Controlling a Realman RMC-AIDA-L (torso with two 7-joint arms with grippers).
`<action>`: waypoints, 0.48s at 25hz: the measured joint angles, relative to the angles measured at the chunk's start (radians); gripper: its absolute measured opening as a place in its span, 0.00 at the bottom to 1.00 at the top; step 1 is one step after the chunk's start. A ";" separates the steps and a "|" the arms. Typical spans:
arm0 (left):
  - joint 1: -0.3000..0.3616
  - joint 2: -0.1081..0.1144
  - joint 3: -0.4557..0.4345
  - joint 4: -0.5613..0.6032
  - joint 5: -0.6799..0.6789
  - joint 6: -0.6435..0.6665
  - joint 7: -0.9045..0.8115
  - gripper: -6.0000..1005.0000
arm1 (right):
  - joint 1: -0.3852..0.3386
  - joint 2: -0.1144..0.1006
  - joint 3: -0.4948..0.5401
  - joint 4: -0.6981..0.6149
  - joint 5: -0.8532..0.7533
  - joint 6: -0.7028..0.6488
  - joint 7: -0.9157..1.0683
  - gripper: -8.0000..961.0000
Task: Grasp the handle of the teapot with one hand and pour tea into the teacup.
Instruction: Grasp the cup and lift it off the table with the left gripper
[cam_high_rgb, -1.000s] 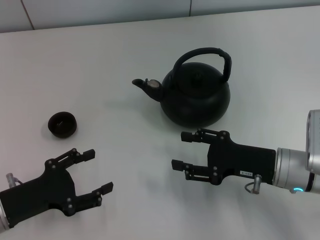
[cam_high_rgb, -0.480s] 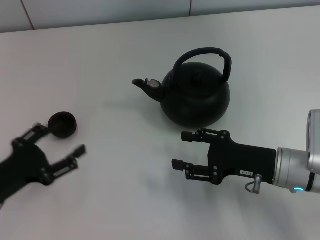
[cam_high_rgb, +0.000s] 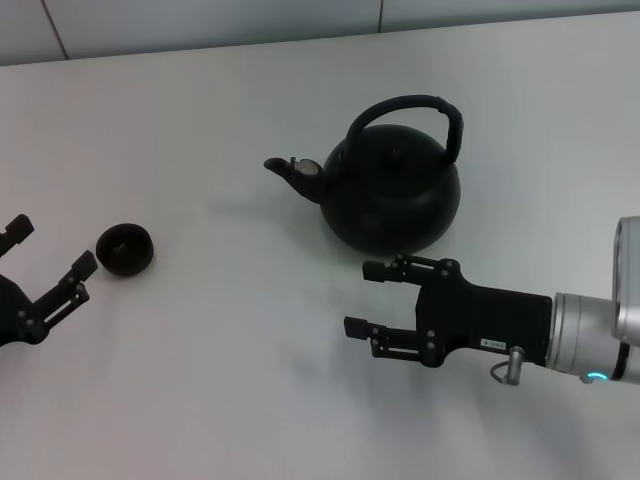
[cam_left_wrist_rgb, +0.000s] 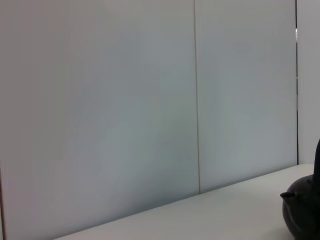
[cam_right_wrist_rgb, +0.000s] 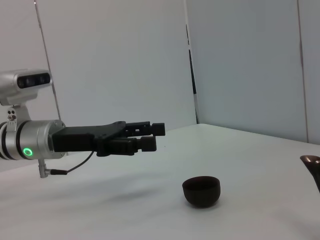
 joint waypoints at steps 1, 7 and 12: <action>-0.001 0.000 0.000 0.000 0.000 -0.002 0.000 0.84 | 0.001 0.000 -0.001 0.000 0.000 0.000 0.000 0.75; -0.014 0.003 0.027 0.010 0.008 -0.050 -0.044 0.84 | 0.006 0.000 -0.003 -0.001 0.000 0.000 0.000 0.75; -0.029 0.004 0.106 0.053 0.009 -0.101 -0.138 0.84 | 0.006 -0.001 0.000 -0.003 0.000 0.000 0.000 0.75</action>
